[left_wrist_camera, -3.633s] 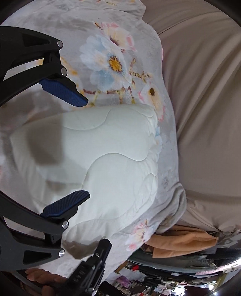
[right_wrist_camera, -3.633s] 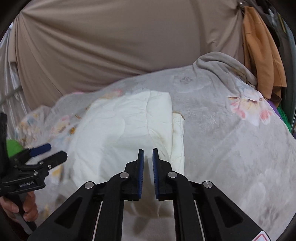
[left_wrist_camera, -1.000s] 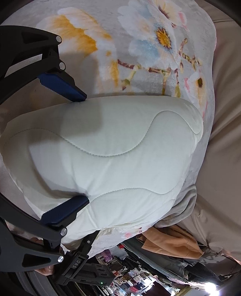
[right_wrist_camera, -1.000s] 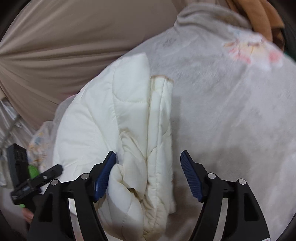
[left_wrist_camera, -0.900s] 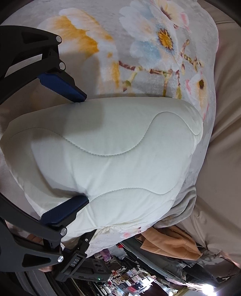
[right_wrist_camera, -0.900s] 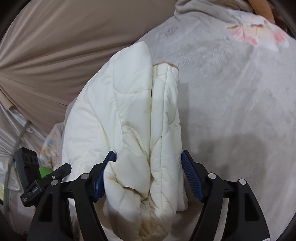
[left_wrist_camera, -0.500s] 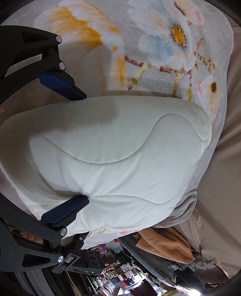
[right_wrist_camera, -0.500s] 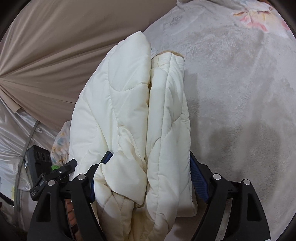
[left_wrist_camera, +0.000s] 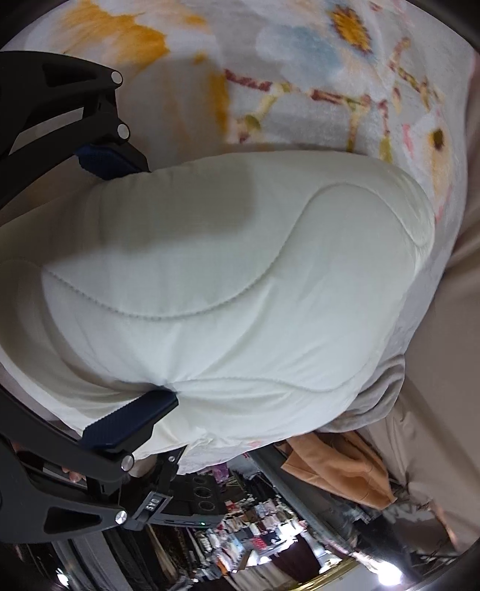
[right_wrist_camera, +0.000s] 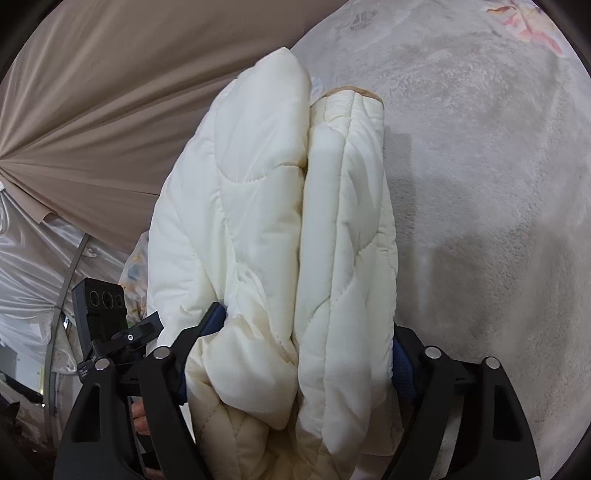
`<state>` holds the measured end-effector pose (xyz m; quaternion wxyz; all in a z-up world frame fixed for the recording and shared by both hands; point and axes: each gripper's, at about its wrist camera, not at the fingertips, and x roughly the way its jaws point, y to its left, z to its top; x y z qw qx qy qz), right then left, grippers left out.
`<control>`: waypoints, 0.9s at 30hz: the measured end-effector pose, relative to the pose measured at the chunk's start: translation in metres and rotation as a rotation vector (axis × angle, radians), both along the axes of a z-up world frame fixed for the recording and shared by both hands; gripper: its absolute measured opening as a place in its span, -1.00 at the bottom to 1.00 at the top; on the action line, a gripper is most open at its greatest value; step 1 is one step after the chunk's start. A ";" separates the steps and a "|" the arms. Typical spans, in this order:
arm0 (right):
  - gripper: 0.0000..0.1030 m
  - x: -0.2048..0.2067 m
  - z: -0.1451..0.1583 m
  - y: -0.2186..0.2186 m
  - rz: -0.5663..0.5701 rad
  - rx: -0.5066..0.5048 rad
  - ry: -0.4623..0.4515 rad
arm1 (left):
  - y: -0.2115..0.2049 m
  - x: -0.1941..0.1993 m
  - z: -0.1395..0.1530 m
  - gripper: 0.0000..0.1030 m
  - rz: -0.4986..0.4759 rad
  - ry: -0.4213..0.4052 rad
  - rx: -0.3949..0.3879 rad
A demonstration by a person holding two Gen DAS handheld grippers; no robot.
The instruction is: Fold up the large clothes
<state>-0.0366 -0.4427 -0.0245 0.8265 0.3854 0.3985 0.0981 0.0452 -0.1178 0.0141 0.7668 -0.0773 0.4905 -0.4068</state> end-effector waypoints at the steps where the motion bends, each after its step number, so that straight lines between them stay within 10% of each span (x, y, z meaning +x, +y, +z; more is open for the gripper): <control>1: 0.09 -0.001 0.003 0.001 -0.003 -0.013 -0.010 | -0.001 -0.005 0.004 0.85 -0.008 -0.030 0.008; 6: -0.35 -0.010 0.036 0.011 -0.039 -0.125 -0.077 | -0.002 -0.016 0.040 0.48 -0.040 -0.158 -0.005; 27: -0.39 -0.053 0.257 0.114 -0.105 -0.490 -0.684 | 0.089 -0.078 0.241 0.36 -0.008 -0.859 -0.312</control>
